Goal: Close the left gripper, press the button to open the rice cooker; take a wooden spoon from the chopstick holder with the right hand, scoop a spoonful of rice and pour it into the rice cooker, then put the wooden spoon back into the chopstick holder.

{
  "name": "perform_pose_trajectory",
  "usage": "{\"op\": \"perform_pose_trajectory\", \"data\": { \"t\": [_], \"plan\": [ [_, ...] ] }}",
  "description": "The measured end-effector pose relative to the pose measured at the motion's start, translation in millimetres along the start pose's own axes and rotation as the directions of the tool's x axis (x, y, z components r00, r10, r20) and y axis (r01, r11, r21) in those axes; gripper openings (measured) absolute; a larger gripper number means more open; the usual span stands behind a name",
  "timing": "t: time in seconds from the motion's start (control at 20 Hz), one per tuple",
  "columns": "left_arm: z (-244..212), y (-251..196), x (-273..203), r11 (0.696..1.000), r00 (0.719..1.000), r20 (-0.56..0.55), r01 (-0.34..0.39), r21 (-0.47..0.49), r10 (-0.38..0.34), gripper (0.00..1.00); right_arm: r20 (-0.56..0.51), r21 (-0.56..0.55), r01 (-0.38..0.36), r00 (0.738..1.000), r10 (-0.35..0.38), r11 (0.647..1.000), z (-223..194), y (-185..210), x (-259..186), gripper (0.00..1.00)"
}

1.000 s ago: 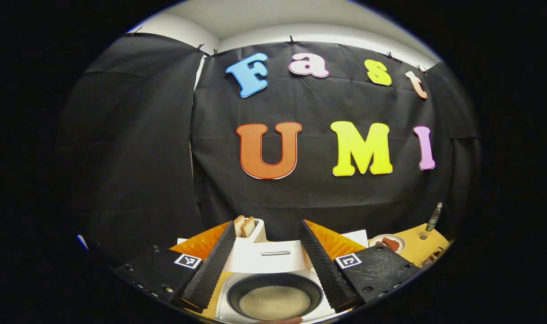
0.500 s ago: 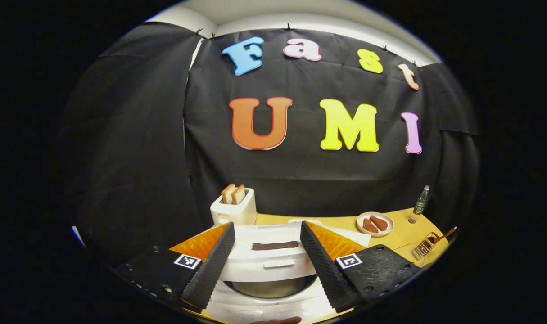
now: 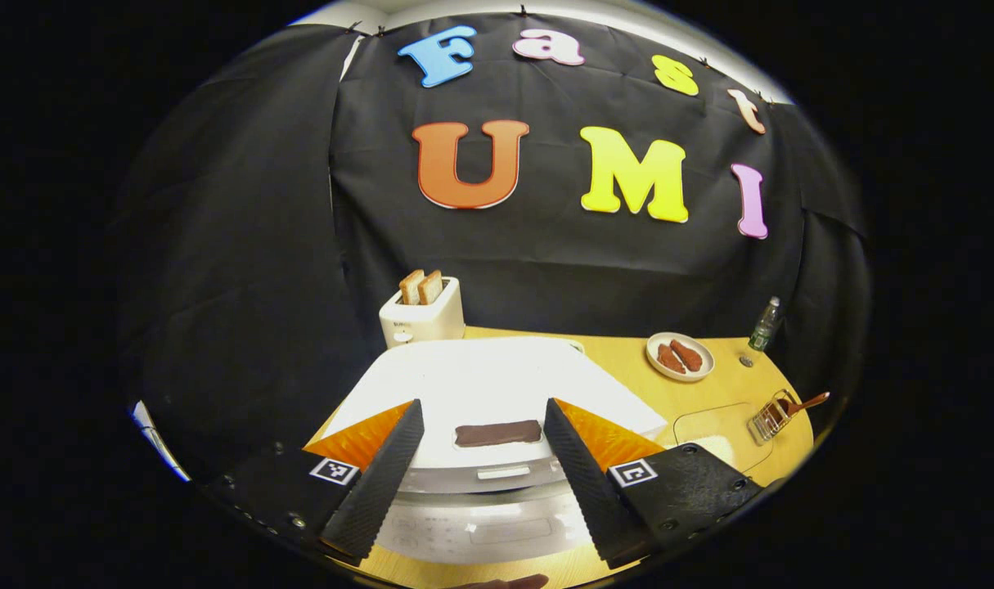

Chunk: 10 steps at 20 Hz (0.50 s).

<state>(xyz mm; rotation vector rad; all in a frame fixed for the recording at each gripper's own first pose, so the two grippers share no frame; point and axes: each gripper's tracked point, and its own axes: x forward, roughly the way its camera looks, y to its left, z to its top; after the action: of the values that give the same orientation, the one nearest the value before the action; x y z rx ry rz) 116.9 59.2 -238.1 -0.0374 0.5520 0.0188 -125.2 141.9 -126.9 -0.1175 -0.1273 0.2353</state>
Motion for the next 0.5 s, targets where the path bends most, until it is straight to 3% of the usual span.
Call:
{"op": "perform_pose_trajectory", "data": {
  "t": [0.2,0.5],
  "plan": [
    [-33,0,-3,1.000,0.996,-0.082,-0.018,-0.001,0.018,0.96,-0.007,0.015,-0.035,0.999,0.035,0.999,-6,6,2,1.00],
    [-34,-4,-1,1.000,0.999,-0.050,-0.017,0.015,0.018,0.96,-0.020,0.007,-0.013,1.000,0.013,1.000,-11,4,7,1.00]
  ]
}}
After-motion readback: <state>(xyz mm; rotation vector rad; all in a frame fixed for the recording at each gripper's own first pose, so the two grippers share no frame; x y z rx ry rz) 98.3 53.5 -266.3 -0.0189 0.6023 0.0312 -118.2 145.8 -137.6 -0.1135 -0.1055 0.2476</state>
